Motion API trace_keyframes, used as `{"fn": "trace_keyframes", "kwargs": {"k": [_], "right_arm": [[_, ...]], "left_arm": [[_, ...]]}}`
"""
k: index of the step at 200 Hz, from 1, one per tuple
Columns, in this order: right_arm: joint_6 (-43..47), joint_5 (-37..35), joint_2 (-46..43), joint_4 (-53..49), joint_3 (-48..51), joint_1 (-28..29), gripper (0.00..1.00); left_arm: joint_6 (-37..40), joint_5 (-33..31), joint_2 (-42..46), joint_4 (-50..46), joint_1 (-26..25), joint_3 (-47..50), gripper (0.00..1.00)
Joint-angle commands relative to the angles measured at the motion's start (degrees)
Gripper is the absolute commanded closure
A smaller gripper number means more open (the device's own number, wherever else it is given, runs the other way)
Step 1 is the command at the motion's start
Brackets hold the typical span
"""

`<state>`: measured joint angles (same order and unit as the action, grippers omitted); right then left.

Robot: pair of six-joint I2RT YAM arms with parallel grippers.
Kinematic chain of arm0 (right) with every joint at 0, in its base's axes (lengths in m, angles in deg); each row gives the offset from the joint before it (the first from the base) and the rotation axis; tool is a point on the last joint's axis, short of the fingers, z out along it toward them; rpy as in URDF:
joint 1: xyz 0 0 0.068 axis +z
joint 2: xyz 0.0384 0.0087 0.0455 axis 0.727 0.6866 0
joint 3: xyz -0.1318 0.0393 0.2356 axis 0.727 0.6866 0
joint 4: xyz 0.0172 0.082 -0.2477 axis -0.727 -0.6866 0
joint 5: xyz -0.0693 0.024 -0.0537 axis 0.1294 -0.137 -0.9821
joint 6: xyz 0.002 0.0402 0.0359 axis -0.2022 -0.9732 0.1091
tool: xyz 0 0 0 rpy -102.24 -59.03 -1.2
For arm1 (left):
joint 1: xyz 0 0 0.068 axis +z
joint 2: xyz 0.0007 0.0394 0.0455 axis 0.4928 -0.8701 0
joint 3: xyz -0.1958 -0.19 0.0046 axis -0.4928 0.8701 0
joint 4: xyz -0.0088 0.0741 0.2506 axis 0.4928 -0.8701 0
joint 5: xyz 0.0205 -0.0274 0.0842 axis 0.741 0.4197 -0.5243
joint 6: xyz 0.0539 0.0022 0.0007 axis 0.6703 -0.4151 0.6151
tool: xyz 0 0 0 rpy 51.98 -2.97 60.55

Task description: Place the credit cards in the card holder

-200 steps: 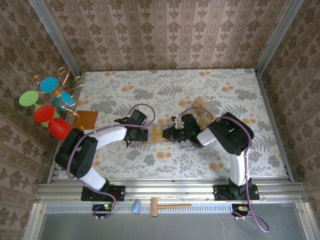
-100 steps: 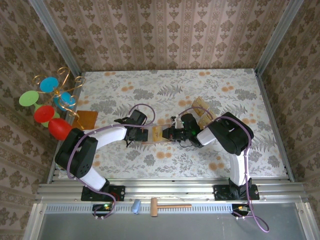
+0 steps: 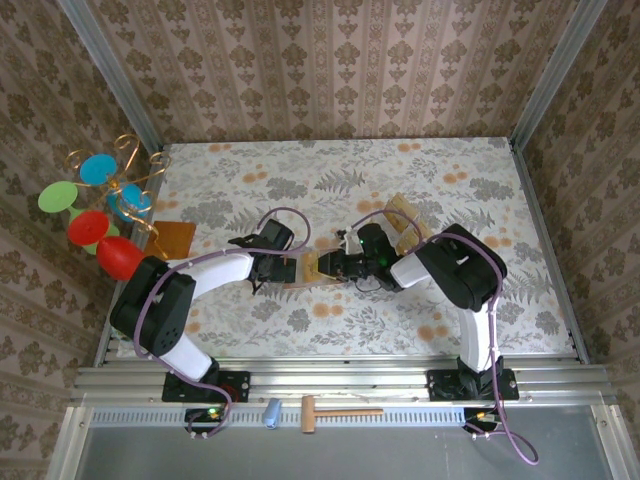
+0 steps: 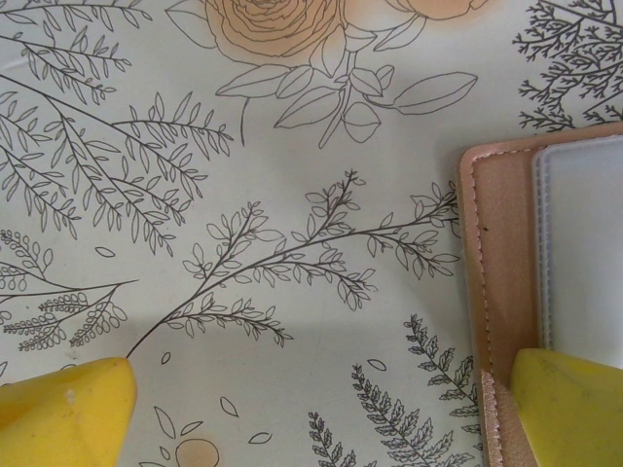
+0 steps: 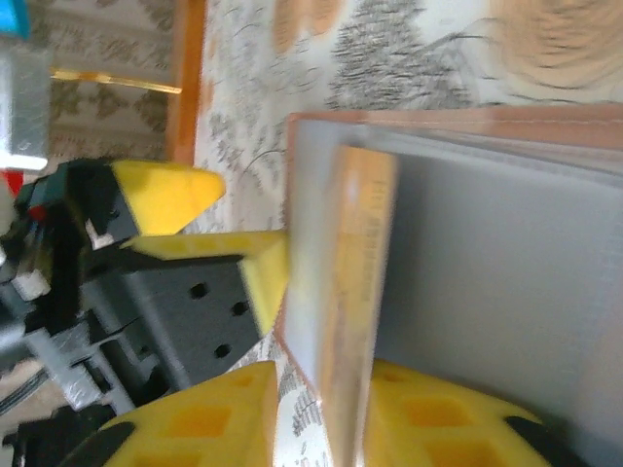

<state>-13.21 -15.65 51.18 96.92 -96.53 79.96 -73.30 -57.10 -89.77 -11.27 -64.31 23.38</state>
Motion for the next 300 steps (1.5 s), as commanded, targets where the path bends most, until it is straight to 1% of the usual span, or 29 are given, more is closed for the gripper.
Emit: {"fn": "trace_keyframes", "kwargs": {"k": [1,22,67,73,82,89,104,126,159,173,192,201,209,228,244,262,280,300], "right_arm": [[3.66,-4.46,1.26,-15.42,1.56,0.52,0.62],[5.21,-5.36,-0.82,-19.01,0.67,0.52,0.52],[8.79,-6.82,-5.04,-26.07,-2.14,0.52,0.39],[9.25,-6.93,-5.66,-26.97,-2.62,0.52,0.35],[9.99,-7.14,-6.61,-28.50,-3.37,0.52,0.34],[10.75,-7.58,-7.38,-29.80,-3.92,0.55,0.30],[12.57,-8.80,-8.87,-33.02,-5.17,0.53,0.28],[14.84,-10.85,-10.75,-38.05,-7.01,0.52,0.28],[19.22,-15.46,-12.89,-46.63,-10.10,0.52,0.35],[20.25,-16.00,-13.11,-48.83,-11.25,0.52,0.38],[21.44,-15.50,-13.16,-50.56,-12.78,0.52,0.47],[21.95,-15.16,-13.34,-51.06,-13.35,0.53,0.54],[22.28,-15.39,-13.52,-52.02,-14.05,0.52,0.63],[23.06,-17.45,-13.75,-54.11,-15.64,0.52,0.80],[24.24,-20.39,-13.16,-56.87,-17.12,0.69,0.91],[25.37,-23.48,-12.11,-59.33,-18.32,0.87,0.96],[26.22,-25.25,-10.73,-60.92,-19.52,1.21,0.98],[26.82,-26.41,-8.96,-62.17,-21.05,1.86,0.99]], "left_arm": [[-0.81,-0.13,-0.89,-1.34,0.33,0.72,0.00],[-0.86,-0.08,-0.89,-1.26,0.35,0.80,0.00],[-0.71,-0.04,-0.41,-0.52,0.42,1.13,0.00],[-0.75,-0.03,-0.42,-0.39,0.46,1.06,0.00],[-0.76,0.19,-0.48,-0.20,0.59,1.04,0.00],[-0.80,0.31,-0.55,-0.04,0.68,0.81,0.00],[-0.66,0.61,-0.72,0.55,0.85,0.58,0.00],[-0.49,1.42,-0.82,0.60,1.06,-0.22,0.00],[0.34,3.18,0.17,0.54,1.80,-1.87,0.00],[0.48,3.93,0.92,0.68,2.38,-2.44,0.00],[-0.03,4.38,2.09,1.38,2.88,-2.38,0.00],[-0.50,4.40,2.25,1.47,2.97,-2.30,0.00],[-0.77,4.37,2.43,1.32,2.97,-2.37,0.00],[-0.40,4.11,2.16,0.51,2.89,-2.54,0.00],[0.17,2.92,2.02,-0.44,2.84,-2.40,0.00],[0.22,2.54,2.33,-0.63,2.74,-1.63,0.00],[0.12,2.23,2.09,-0.81,2.71,-1.37,0.00],[0.52,1.79,1.47,-1.15,2.53,-1.63,0.00]]}}
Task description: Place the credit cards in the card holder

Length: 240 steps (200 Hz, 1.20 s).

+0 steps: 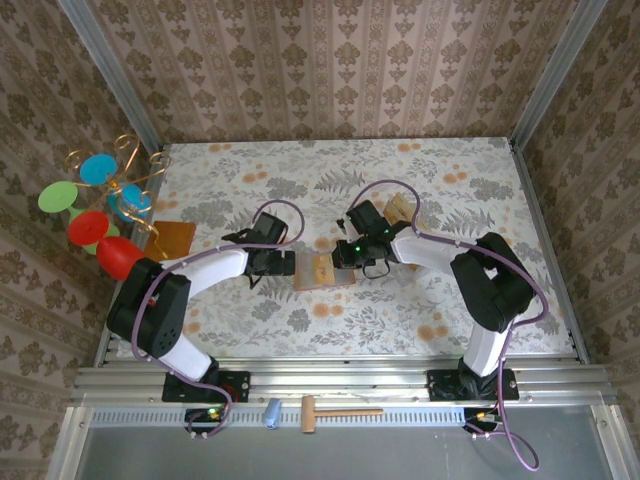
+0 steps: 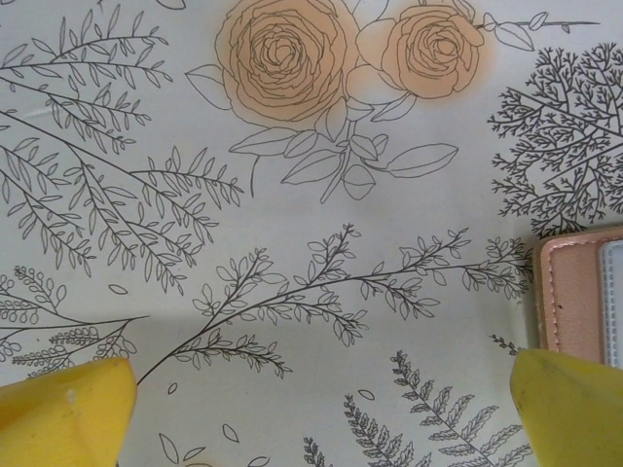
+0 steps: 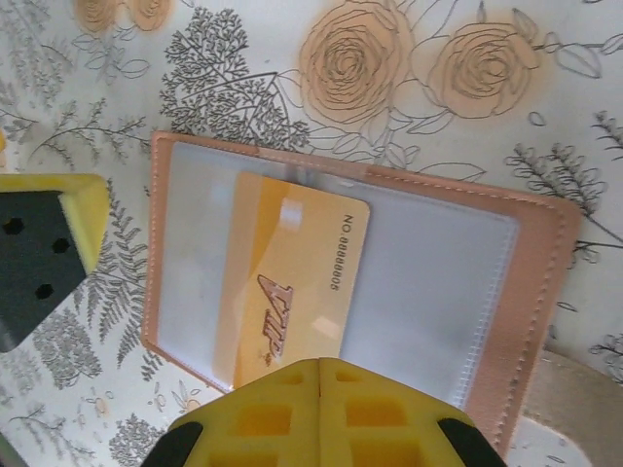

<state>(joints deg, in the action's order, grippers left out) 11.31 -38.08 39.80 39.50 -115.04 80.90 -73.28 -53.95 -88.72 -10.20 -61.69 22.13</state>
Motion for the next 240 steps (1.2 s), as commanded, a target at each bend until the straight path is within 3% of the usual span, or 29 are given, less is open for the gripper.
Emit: {"fn": "trace_keyframes", "kwargs": {"k": [1,139,240], "right_arm": [[2.30,-4.02,2.55,-4.84,-2.64,1.00,0.99],[1.96,-7.57,5.96,-6.71,-5.40,3.18,1.00],[1.05,-5.39,8.68,-5.03,-6.23,3.96,1.00]], "left_arm": [[0.54,-1.38,0.42,-2.23,-0.09,-0.45,0.00],[2.62,-3.96,-5.17,-4.34,-2.33,-3.90,0.00],[2.35,-3.43,-6.25,-3.45,-2.56,-3.25,0.00]]}}
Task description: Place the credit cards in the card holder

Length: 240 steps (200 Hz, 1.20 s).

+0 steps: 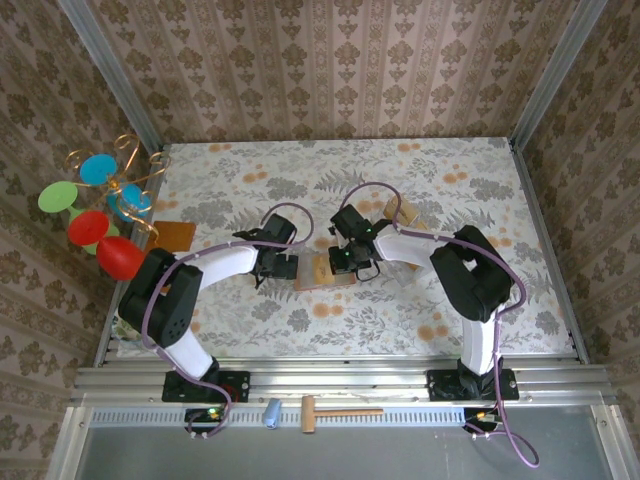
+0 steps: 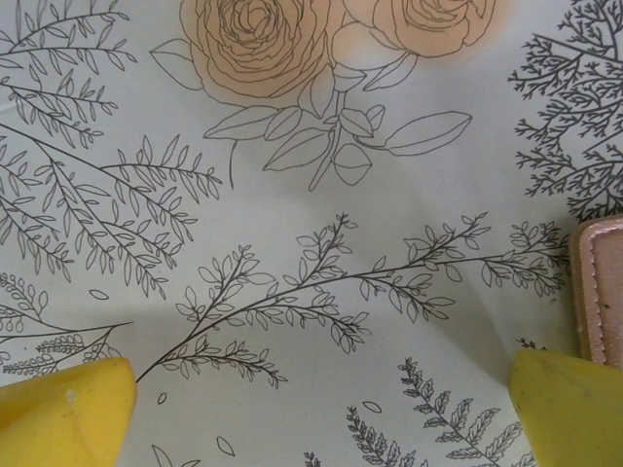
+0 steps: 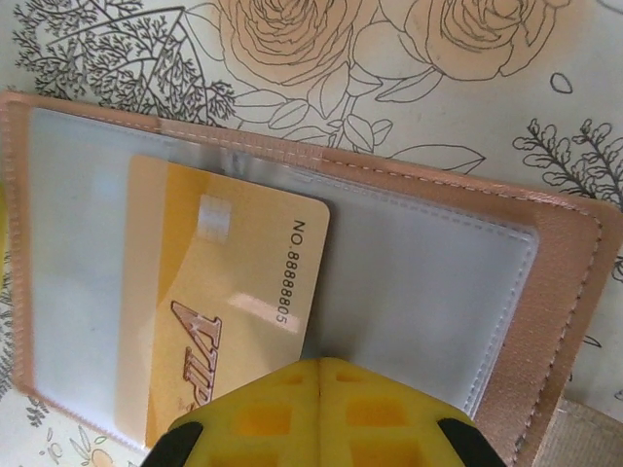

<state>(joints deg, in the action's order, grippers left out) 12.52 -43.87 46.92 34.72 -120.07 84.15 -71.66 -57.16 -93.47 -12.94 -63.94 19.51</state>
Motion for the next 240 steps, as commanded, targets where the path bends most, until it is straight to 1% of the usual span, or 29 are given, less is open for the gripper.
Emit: {"fn": "trace_keyframes", "kwargs": {"k": [1,189,240], "right_arm": [[-0.18,0.41,1.58,-0.28,-1.22,0.71,1.00],[-2.41,2.70,4.41,0.47,-5.05,4.56,1.00],[-1.24,1.61,3.16,-1.16,-5.21,4.03,1.00]], "left_arm": [[0.73,-0.21,-1.51,-0.64,-0.30,-0.62,0.00],[0.39,0.84,-2.18,1.18,-0.83,0.36,0.00],[0.98,0.42,-1.40,0.39,-0.66,-0.22,0.00]]}}
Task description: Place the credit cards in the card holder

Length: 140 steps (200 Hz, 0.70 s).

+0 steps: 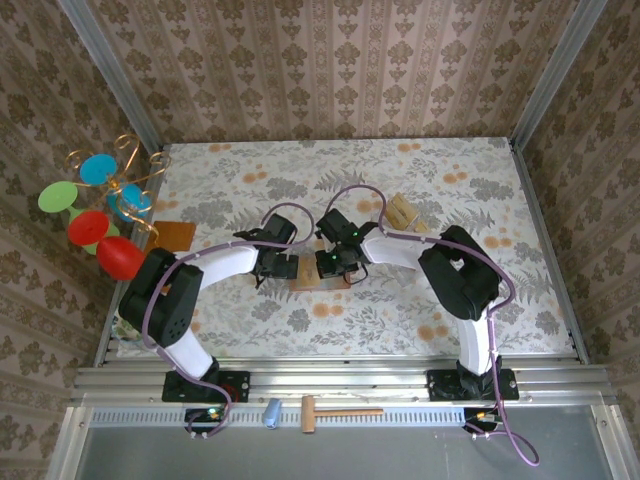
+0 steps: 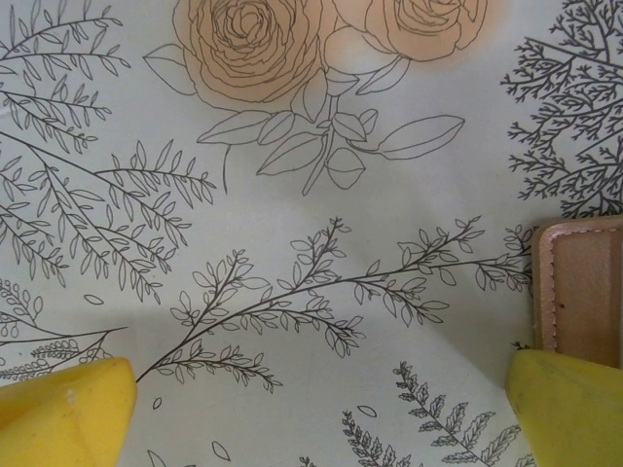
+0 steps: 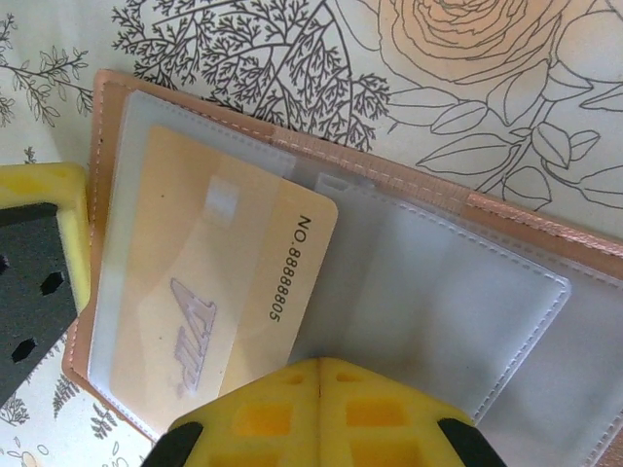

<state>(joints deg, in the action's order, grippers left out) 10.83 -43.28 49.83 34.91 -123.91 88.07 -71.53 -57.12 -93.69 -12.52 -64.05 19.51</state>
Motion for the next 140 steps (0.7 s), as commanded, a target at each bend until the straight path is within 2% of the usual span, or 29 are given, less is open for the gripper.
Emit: {"fn": "trace_keyframes", "kwargs": {"k": [1,64,140], "right_arm": [[0.42,1.00,0.18,-1.33,-1.31,0.09,1.00],[1.23,0.27,-2.40,-1.99,1.47,-3.11,1.00],[0.65,1.43,-5.62,-1.71,1.01,-2.94,1.00]], "left_arm": [[0.94,0.37,-1.11,-0.01,-0.50,-0.29,0.00],[1.93,0.29,1.20,-0.99,1.51,-0.53,0.00],[1.58,0.47,4.12,-1.17,2.93,1.37,0.00]]}}
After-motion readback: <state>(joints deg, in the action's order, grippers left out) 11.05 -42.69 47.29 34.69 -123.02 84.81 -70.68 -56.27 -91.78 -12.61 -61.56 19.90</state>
